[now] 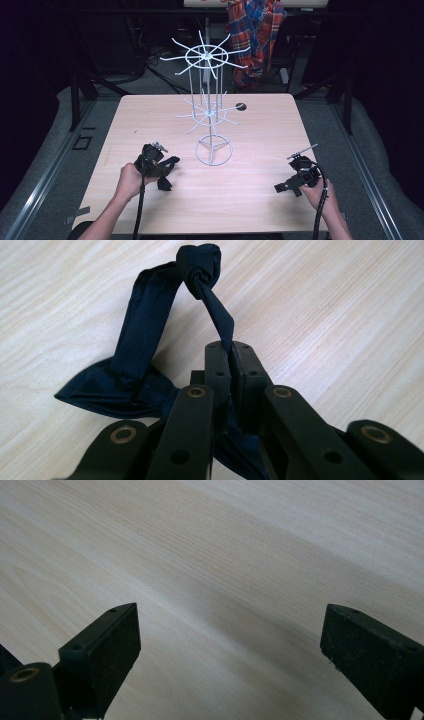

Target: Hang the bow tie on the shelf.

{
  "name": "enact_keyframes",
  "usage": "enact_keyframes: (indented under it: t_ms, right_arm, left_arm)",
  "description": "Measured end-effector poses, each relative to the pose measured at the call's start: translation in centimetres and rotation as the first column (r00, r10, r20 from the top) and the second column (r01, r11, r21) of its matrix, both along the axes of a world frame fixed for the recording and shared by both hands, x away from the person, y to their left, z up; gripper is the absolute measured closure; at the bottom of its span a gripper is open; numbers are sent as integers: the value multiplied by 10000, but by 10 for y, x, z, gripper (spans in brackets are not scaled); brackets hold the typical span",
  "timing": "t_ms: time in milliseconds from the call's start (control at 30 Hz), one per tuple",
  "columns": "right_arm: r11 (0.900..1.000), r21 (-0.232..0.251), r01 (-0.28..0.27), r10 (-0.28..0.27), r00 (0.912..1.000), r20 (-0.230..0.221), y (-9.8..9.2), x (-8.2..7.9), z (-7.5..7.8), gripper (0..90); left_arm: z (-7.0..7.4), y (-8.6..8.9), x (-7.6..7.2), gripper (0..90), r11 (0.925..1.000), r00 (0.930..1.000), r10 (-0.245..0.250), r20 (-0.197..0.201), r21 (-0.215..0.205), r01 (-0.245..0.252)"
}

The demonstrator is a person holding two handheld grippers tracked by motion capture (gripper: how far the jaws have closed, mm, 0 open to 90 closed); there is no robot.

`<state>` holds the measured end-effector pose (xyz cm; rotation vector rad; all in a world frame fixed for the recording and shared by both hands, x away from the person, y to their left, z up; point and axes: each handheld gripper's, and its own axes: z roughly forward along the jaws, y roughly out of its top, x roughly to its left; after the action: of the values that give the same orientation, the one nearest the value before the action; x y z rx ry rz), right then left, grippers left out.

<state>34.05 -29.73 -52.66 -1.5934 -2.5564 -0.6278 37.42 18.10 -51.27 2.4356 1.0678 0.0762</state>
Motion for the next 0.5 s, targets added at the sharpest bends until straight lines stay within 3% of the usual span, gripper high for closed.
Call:
enact_keyframes:
  t_ms: [200, 233, 333, 500]
  right_arm:
    - [10000, -16, -52, 52, 10000, -25, 0, 0, 0, 87]
    - [9995, 171, 247, -249, 9996, 128, 1, -1, -2, 88]
    - [10000, 21, -79, 79, 10000, -20, 0, 0, 0, 87]
    - [10000, 54, -39, 39, 10000, -5, 0, 0, 0, 88]
  left_arm:
    - [7, 7, 1, 869, 9988, 9995, 211, 214, -447, -201]
    - [8, 8, 1, 869, 9984, 9993, 251, 269, -516, -237]
    - [11, 12, 1, 869, 9971, 9989, 328, 334, -699, -304]
    - [15, 16, 1, 869, 9942, 9983, 421, 413, -1002, -378]
